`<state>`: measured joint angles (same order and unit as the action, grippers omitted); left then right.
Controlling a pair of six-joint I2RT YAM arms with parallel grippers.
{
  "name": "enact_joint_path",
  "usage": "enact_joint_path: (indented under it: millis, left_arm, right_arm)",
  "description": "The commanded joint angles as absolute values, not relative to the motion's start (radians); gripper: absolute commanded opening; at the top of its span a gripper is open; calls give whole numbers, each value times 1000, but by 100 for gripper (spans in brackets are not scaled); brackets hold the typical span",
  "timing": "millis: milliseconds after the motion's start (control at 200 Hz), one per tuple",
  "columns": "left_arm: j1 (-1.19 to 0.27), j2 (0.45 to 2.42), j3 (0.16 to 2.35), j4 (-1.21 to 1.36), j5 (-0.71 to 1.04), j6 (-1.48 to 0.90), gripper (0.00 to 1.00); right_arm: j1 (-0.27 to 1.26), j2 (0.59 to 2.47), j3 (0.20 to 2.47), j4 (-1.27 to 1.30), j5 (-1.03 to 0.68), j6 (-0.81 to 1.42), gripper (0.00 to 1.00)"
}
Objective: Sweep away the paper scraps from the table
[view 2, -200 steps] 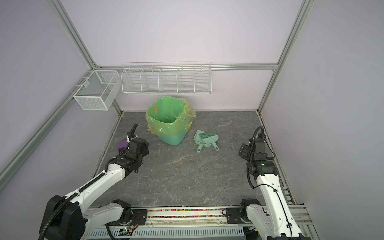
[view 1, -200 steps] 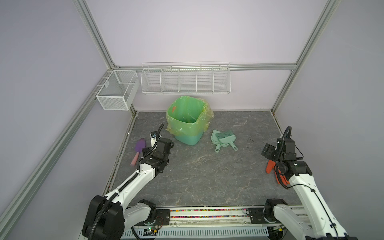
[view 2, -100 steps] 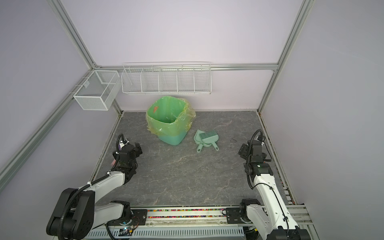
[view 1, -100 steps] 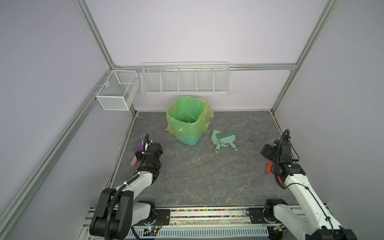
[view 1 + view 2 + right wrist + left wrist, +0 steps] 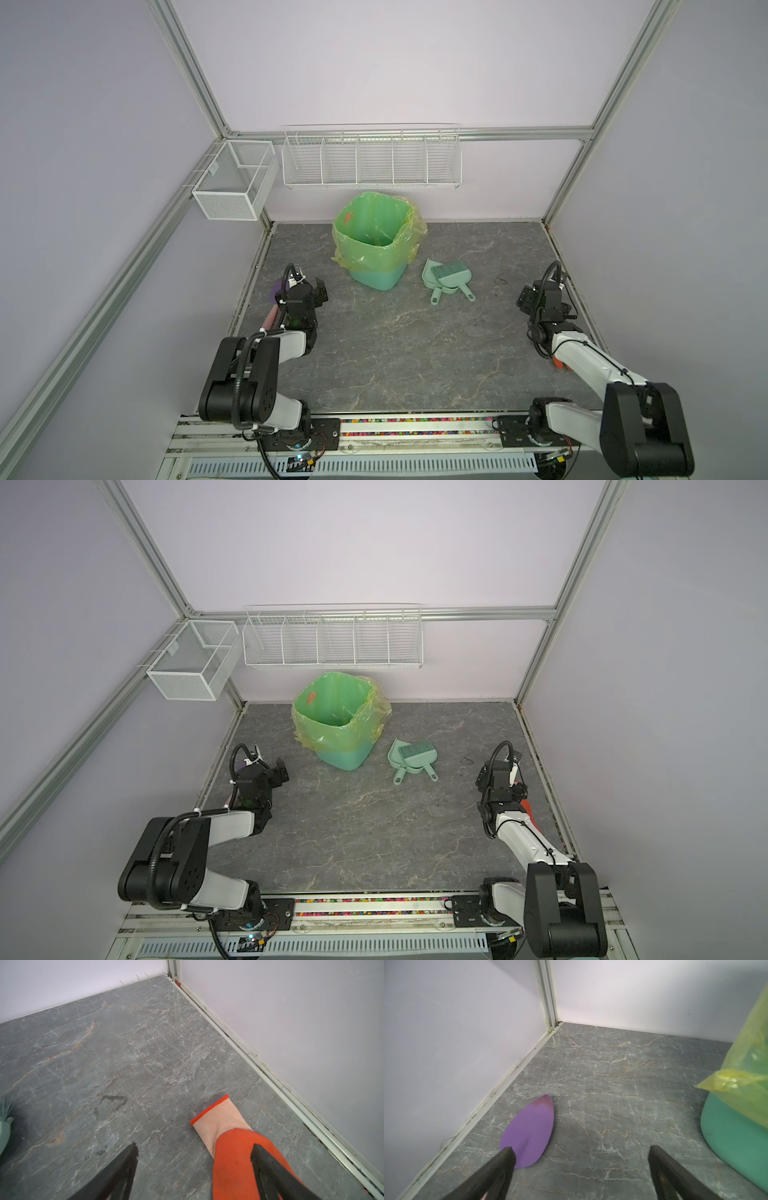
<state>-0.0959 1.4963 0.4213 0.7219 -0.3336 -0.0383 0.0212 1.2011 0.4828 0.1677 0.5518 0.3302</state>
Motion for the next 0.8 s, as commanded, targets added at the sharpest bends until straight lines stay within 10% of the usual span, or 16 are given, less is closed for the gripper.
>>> enact_joint_path:
  millis: [0,795]
  left_arm:
    - [-81,1503,441,768,-255,-7,100]
    - [-77,1552,392,911,-258,-2,99]
  right_arm:
    - [16,1222,431,393,597,274,88]
    - [11,1431,345,849,369,64,89]
